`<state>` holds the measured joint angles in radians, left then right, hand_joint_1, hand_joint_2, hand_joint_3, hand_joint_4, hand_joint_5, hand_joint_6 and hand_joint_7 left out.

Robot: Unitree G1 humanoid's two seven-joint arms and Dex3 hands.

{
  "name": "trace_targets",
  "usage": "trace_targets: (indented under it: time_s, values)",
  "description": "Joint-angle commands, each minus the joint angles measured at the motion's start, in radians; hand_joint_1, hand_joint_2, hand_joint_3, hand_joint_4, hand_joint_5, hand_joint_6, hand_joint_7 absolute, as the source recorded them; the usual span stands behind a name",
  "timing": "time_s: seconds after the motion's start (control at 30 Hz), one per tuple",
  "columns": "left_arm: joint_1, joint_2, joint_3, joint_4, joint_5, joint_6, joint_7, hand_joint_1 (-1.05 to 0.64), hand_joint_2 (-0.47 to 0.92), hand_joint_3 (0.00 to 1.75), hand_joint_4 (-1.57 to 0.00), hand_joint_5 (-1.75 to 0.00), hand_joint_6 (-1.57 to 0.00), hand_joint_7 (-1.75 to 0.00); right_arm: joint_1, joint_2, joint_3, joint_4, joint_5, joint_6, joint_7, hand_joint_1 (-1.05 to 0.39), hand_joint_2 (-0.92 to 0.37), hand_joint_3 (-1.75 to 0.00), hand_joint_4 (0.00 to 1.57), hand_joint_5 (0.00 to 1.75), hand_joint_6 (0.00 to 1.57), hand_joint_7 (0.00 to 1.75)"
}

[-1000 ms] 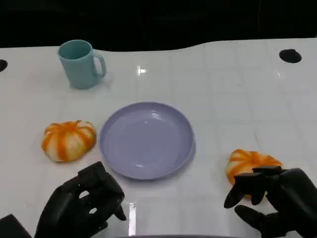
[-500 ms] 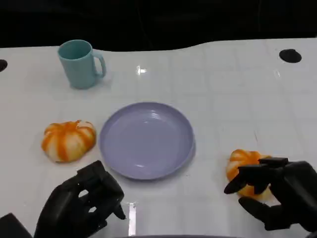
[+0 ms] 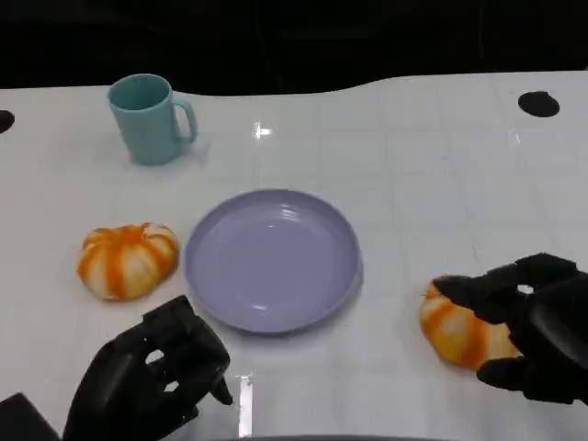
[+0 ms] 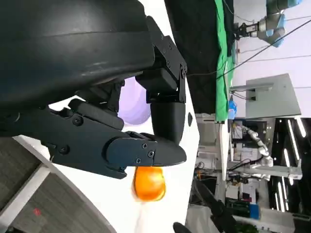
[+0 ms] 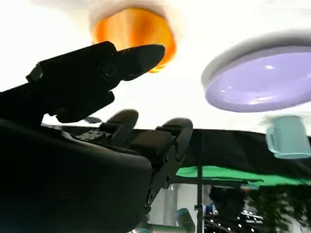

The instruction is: Grasp the bread from the table and place it into the plate.

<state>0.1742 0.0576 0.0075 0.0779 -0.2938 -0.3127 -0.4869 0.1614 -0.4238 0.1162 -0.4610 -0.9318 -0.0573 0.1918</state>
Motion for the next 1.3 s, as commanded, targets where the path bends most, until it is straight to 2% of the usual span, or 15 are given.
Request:
trace_targets:
  time_s: [0.03,0.27,0.53,0.9,1.03,1.2,1.3]
  values:
    - [-0.004,0.011,0.009,0.013,-0.002,0.002,0.000,-0.57,0.92,0.30,-0.62,-1.75,-0.59,-1.47,0.006,-0.008,0.008,-0.052,-0.060,0.059,0.077,-0.58,-0.82,0.00,0.14,0.25,0.24,0.00]
    - [-0.003,0.009,0.007,0.010,0.003,0.003,0.005,-0.57,0.92,0.30,-0.62,-1.75,-0.59,-1.47,-0.033,0.001,0.062,0.021,-0.156,0.091,0.074,-0.62,-0.80,0.00,0.16,0.29,0.26,0.01]
    - [-0.001,0.005,0.005,0.003,0.007,0.000,0.011,-0.58,0.92,0.30,-0.62,-1.75,-0.59,-1.48,-0.107,-0.002,0.101,0.155,-0.177,0.100,0.034,-0.60,-0.80,-0.01,0.15,0.31,0.28,0.01]
    - [0.003,0.002,-0.001,-0.003,0.005,0.002,0.008,-0.59,0.92,0.30,-0.62,-1.75,-0.58,-1.48,-0.241,0.017,0.180,0.430,-0.159,0.108,-0.054,-0.61,-0.83,-0.01,0.20,0.31,0.27,0.00]
    - [0.006,0.001,-0.001,-0.008,0.003,0.001,0.007,-0.59,0.92,0.30,-0.62,-1.75,-0.59,-1.48,-0.287,0.024,0.228,0.535,-0.168,0.110,-0.091,-0.64,-0.85,-0.01,0.22,0.28,0.29,0.01]
    - [0.007,0.001,-0.002,-0.016,0.003,0.002,0.007,-0.59,0.92,0.30,-0.63,-1.75,-0.59,-1.48,-0.332,0.041,0.262,0.629,-0.136,0.112,-0.111,-0.64,-0.90,-0.02,0.25,0.22,0.30,0.01]
    - [0.008,0.001,-0.002,-0.017,0.005,0.000,0.009,-0.59,0.92,0.31,-0.63,-1.75,-0.59,-1.48,-0.363,0.053,0.280,0.693,-0.114,0.102,-0.155,-0.64,-0.92,-0.03,0.29,0.22,0.34,0.02]
